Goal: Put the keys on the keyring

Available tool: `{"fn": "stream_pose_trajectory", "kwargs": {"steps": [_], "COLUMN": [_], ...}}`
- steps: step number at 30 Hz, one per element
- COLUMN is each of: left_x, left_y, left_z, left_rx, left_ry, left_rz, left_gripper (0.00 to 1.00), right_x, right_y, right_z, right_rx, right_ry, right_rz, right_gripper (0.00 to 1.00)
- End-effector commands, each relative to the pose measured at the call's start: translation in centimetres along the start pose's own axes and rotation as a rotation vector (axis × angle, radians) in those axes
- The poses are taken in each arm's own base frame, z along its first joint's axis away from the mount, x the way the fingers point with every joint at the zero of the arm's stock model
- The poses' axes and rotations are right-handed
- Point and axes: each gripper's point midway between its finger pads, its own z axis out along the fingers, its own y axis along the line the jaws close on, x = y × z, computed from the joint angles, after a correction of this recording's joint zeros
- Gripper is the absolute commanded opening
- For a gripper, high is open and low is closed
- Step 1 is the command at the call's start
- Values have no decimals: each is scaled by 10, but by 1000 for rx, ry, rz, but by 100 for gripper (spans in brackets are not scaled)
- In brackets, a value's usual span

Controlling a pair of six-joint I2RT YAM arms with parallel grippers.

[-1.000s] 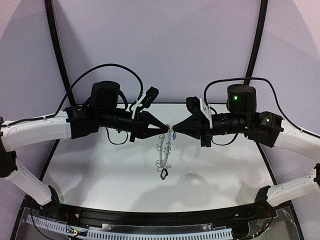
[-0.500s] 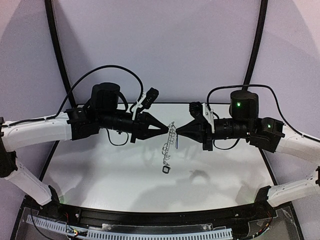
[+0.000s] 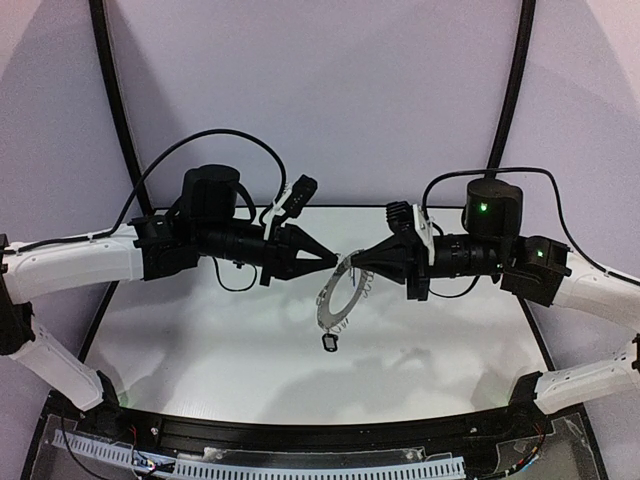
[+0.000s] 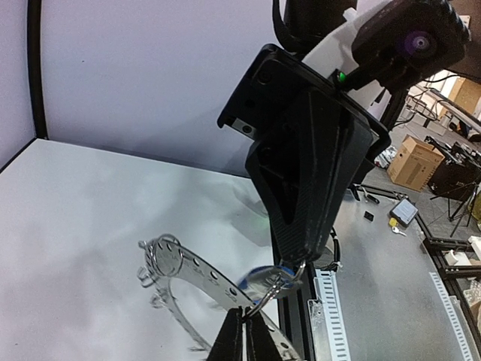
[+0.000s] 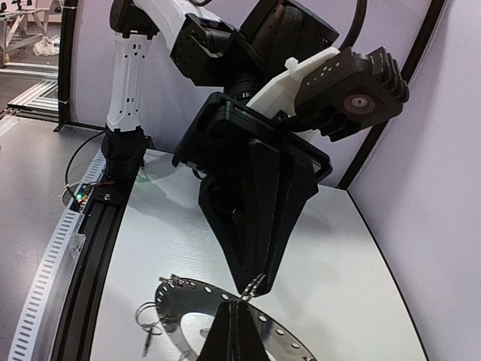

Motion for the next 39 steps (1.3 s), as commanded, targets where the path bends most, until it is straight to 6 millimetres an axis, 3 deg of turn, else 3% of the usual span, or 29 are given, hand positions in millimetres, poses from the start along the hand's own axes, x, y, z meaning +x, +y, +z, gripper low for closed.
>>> {"fn": "stream_pose_trajectory", "kwargs": {"steps": [1, 9, 19, 27, 39], "left_x": [-16, -14, 5, 16, 30], "left_y": [-14, -20, -40, -48, -49], "left_z": [-1, -1, 2, -1, 1], "left_rx": [63, 99, 261, 319, 391], "left_ry": [-30, -19, 70, 136, 239], "left_rz": [30, 33, 31, 76, 106], "left_gripper": [1, 1, 1, 1, 1], "right_x": [-9, -10, -17, -22, -26], "right_y": [-6, -11, -23, -22, 39], "right_z": [2, 4, 4, 4, 0], "right_rx": [22, 47, 109, 84, -284], "right_ry": [-20, -30, -51, -47, -87], "right_rz": [-40, -39, -50, -62, -163], "right_gripper": [0, 0, 0, 0, 0]}}
